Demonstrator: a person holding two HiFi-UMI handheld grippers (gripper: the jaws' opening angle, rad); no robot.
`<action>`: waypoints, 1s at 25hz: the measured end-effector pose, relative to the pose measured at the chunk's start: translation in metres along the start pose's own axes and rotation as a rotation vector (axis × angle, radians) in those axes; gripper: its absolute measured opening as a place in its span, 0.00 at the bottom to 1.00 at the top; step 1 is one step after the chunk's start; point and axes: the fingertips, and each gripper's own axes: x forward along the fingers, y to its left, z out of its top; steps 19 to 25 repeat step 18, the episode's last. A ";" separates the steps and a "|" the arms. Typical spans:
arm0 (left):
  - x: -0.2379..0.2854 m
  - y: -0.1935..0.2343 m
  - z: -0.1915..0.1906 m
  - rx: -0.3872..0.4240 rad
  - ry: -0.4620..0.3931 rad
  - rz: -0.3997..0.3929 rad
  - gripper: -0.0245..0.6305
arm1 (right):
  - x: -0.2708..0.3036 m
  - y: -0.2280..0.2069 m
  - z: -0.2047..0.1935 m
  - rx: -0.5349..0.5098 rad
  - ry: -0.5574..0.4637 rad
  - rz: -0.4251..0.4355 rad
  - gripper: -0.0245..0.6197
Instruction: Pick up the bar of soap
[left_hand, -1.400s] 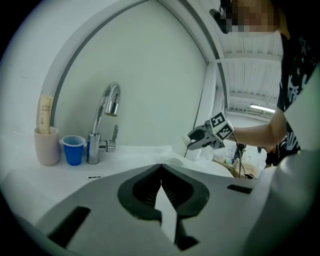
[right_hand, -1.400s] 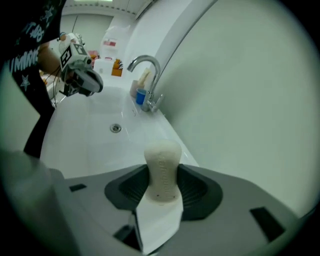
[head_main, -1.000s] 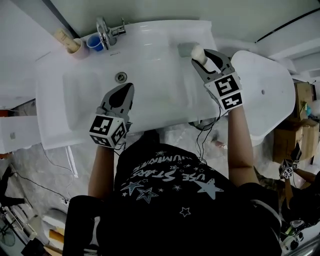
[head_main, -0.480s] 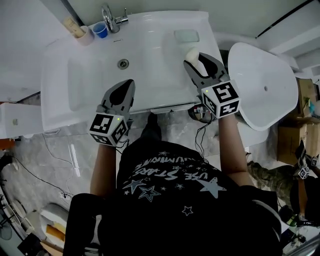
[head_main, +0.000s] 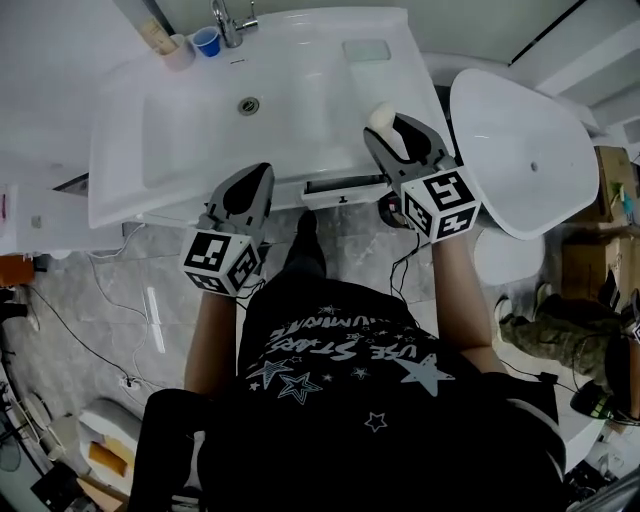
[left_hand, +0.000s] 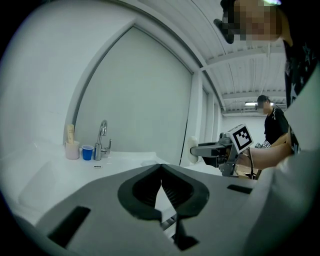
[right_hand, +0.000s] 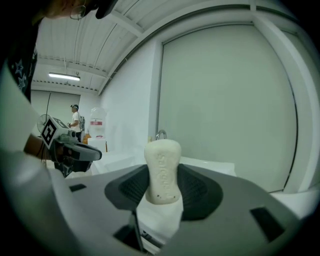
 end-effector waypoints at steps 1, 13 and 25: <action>-0.006 -0.006 -0.001 0.002 0.000 0.001 0.05 | -0.007 0.005 -0.002 0.003 0.000 0.002 0.32; -0.074 -0.057 -0.029 -0.005 0.011 0.032 0.05 | -0.069 0.056 -0.032 0.012 0.023 0.037 0.32; -0.089 -0.080 -0.038 -0.011 0.021 0.040 0.05 | -0.092 0.063 -0.045 0.024 0.036 0.042 0.32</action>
